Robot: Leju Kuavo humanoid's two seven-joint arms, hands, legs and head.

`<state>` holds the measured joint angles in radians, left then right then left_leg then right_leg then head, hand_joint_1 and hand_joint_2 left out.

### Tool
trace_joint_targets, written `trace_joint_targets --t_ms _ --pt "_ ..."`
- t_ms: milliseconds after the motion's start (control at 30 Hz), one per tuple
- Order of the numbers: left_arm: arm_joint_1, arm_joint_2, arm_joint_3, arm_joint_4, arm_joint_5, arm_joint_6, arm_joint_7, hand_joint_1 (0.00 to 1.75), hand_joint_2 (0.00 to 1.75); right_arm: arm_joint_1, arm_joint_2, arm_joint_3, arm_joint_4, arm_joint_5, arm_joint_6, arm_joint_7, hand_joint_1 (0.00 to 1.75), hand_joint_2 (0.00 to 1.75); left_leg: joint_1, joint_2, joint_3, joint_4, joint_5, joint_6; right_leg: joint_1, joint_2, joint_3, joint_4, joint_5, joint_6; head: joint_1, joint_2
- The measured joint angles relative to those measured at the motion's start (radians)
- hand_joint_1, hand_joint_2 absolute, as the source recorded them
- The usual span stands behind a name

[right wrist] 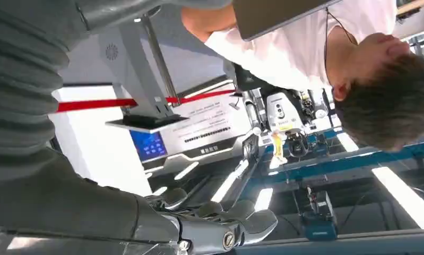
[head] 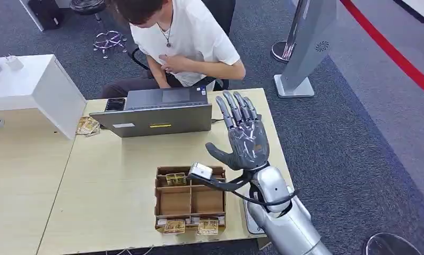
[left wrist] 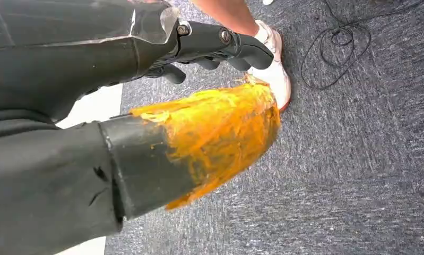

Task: Pass the card to the sensor for recognition and then transmit it.

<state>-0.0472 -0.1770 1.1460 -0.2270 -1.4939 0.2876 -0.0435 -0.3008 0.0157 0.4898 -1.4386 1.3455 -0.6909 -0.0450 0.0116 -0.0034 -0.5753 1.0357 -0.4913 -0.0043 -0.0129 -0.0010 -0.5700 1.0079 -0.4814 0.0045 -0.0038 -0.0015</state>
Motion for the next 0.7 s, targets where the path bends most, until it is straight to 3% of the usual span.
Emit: trace_joint_targets --t_ms 167,267,467,700 --pt "0.0 -0.002 0.001 0.0 0.006 0.003 0.0 0.0 0.0 0.072 -0.005 -0.034 -0.087 -0.027 0.0 -0.045 0.0 0.0 0.0 0.0 0.0 0.0 0.0 0.0 0.0 0.0 0.0 0.0 0.0 0.0 0.0 0.0" --pt "0.001 -0.006 0.006 0.0 0.022 0.015 0.002 0.0 0.0 0.159 -0.004 -0.079 -0.165 -0.066 0.0 -0.123 0.0 0.0 0.0 -0.001 0.0 0.0 0.0 0.0 0.0 -0.001 0.0 0.0 0.0 0.0 0.0 0.0" --pt "0.006 -0.019 0.034 0.0 0.05 0.037 0.012 0.0 0.0 0.39 0.055 -0.274 -0.322 -0.267 -0.002 -0.358 0.0 0.0 0.0 -0.001 0.0 0.0 -0.002 0.001 0.0 -0.001 0.0 -0.001 -0.001 0.0 0.0 0.0" --pt "0.006 -0.034 0.059 0.0 0.069 0.056 0.016 0.0 0.0 0.549 0.118 -0.476 -0.387 -0.511 -0.002 -0.441 0.0 0.0 0.0 -0.001 0.0 0.0 -0.002 0.001 0.0 -0.001 0.0 -0.001 -0.002 0.0 0.0 0.0"
